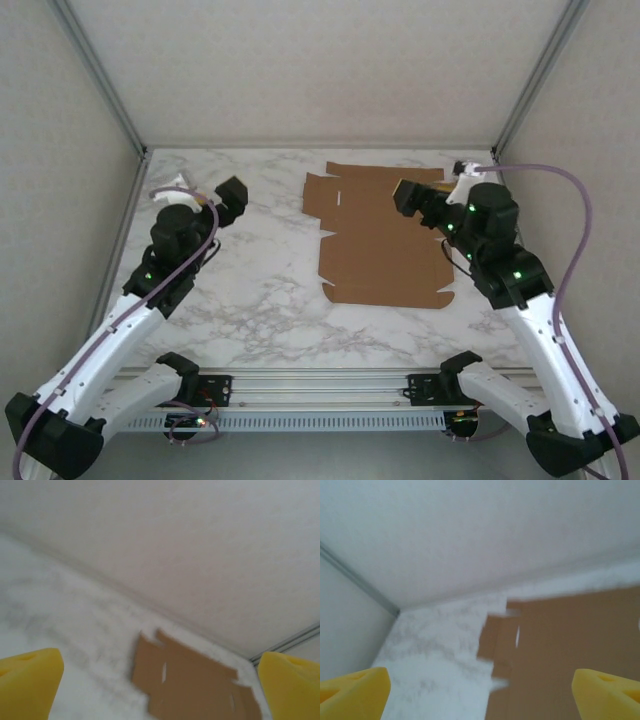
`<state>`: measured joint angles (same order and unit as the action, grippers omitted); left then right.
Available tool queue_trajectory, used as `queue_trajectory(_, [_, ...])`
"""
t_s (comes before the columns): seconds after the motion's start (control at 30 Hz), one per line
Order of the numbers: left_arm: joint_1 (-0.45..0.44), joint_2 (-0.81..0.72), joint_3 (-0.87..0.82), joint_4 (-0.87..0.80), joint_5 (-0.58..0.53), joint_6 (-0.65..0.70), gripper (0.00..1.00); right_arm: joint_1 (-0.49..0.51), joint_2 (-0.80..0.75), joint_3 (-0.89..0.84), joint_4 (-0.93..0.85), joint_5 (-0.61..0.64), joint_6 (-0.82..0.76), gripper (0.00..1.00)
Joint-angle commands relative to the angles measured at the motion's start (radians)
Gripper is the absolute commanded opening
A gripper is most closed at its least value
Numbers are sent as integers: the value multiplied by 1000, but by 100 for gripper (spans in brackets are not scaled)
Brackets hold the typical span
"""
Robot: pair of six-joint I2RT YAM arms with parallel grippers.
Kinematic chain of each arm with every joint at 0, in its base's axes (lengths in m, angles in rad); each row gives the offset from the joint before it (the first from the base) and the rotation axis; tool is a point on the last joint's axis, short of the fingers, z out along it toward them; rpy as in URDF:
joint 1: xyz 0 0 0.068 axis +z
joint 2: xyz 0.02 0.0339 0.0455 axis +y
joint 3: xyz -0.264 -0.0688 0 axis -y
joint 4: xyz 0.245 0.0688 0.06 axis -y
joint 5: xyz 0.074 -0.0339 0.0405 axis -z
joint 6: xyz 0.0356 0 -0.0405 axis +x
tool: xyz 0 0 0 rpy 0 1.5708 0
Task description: Fold the paper box
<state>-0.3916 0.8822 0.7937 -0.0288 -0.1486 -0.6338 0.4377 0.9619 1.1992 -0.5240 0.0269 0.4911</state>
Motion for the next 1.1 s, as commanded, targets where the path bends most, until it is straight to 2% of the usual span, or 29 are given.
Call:
queue_trajectory(0.0, [-4, -61, -121, -125, 142, -193, 100, 25, 169, -72, -214, -184, 40, 96])
queue_trajectory(0.07, [-36, -42, -177, -105, 196, -202, 100, 75, 210, -141, -180, -117, 67, 98])
queue_trajectory(0.1, [-59, -12, -184, -126, 187, -186, 100, 96, 233, -167, -173, -61, 104, 96])
queue_trajectory(0.13, [-72, 17, -178, -165, 161, -177, 100, 107, 254, -185, -170, -55, 81, 90])
queue_trajectory(0.27, [-113, 58, -183, -191, 112, -112, 100, 143, 393, -216, -144, -30, 40, 26])
queue_trajectory(0.37, [-118, 24, -184, -157, 112, -90, 100, 186, 533, -183, -123, -28, 17, 2])
queue_trajectory(0.57, [-119, -8, -141, -144, 149, -102, 100, 269, 765, -18, -129, 48, -18, 0])
queue_trajectory(0.77, [-118, -61, -75, -199, 101, 9, 100, 270, 980, 160, -154, 80, -34, 0])
queue_trajectory(0.93, [-117, -92, -47, -243, 31, 43, 100, 273, 1137, 259, -188, 23, -54, 0])
queue_trajectory(1.07, [-115, -162, -76, -188, 30, 33, 99, 297, 1170, 252, -167, -68, -40, 0])
